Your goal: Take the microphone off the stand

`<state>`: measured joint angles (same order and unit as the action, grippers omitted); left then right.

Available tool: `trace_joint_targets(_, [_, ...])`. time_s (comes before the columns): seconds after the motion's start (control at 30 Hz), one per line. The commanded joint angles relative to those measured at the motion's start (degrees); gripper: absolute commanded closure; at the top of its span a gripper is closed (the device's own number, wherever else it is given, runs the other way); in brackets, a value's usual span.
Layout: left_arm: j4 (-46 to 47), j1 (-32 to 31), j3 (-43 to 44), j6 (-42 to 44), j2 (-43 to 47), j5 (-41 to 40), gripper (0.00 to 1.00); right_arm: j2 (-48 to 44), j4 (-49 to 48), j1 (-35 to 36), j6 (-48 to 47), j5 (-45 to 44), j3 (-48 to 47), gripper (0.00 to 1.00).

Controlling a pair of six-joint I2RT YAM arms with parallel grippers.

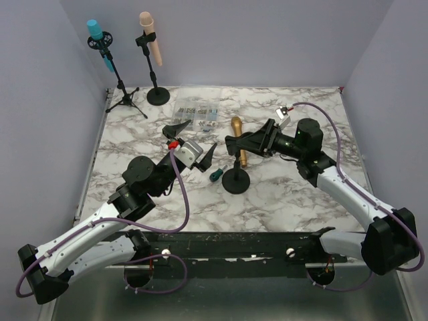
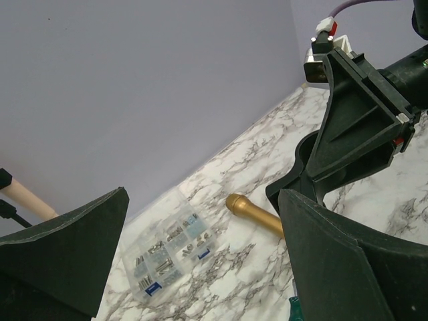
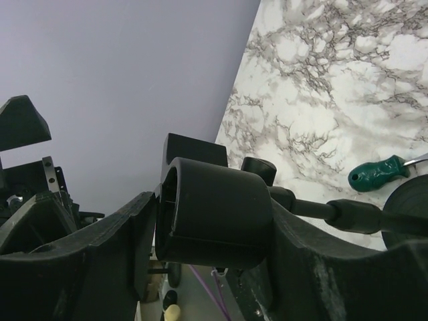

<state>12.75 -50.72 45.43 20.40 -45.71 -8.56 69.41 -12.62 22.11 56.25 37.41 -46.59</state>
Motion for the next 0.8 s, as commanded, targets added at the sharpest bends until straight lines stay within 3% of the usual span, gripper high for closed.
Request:
trace_joint_targets(0.0, [1.57,-0.26,-0.84,0.78,-0.01,-1.46,0.02,2.03,2.67,0.21,-1.31,-1.90,1.75,0.42])
trace_joint_targets(0.13, [1.61,-0.26,-0.87,0.70,-0.03,-1.42,0.02,1.80,3.42,0.22,-1.73,-2.31,5.12,0.49])
trace_joint_targets(0.47, [1.52,-0.26,-0.78,0.51,-0.51,-1.19,0.01,3.36,3.67,0.16,-4.30,-4.58,14.40,0.52])
trace_joint_targets(0.63, [1.44,-0.26,-0.69,0.49,-0.87,-1.20,0.01,3.81,0.47,0.17,-2.42,-2.84,14.82,0.59])
trace_joint_targets(0.77, [1.40,-0.26,-0.69,0.59,-0.89,-1.43,0.02,2.25,4.20,0.21,-4.01,-1.83,12.88,0.64])
